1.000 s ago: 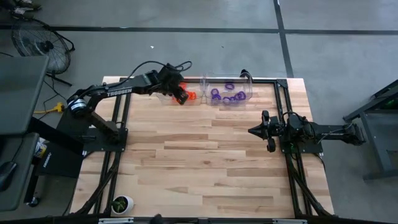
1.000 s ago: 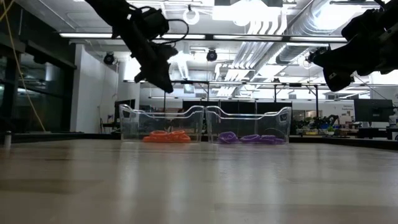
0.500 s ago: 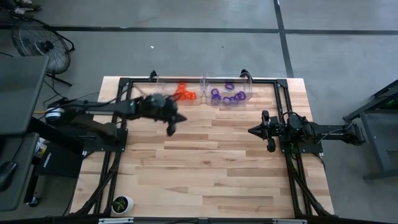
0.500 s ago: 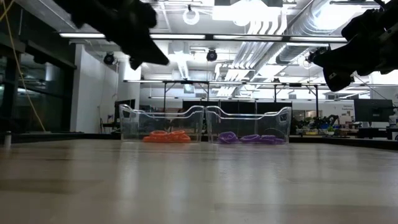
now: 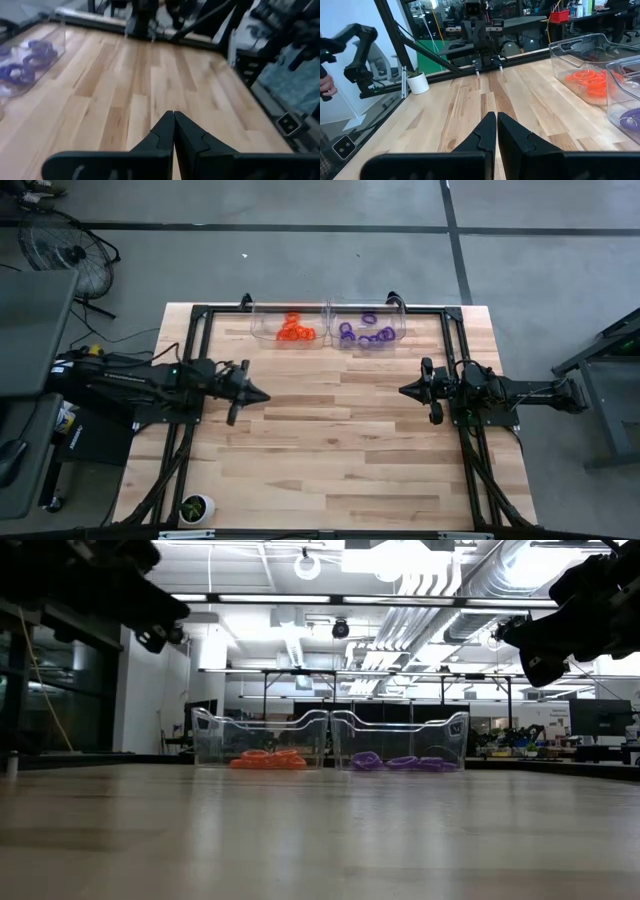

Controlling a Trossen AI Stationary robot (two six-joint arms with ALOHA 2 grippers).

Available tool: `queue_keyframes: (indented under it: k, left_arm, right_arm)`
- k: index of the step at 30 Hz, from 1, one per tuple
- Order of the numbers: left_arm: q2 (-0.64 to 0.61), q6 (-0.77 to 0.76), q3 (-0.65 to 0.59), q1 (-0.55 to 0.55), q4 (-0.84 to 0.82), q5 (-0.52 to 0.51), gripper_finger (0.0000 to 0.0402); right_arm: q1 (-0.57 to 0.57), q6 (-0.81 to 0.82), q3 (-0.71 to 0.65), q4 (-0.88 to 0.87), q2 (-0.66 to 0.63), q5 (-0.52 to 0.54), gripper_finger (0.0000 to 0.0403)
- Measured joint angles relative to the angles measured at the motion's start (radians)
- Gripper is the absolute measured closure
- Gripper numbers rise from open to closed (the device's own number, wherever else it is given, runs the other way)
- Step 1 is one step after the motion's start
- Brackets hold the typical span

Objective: Sort spring keychains
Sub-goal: Return to Home Position

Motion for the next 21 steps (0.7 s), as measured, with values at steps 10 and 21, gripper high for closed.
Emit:
queue_keyframes:
  k: [10, 21]
  left_arm:
    - [-0.287, 0.001, -0.178, -0.010, 0.111, 0.013, 0.0401]
    - [-0.509, -0.007, -0.307, -0.010, 0.136, 0.019, 0.0401]
  right_arm:
    - [0.000, 0.000, 0.000, 0.000, 0.000, 0.000, 0.0391]
    - [0.000, 0.000, 0.000, 0.000, 0.000, 0.000, 0.0391]
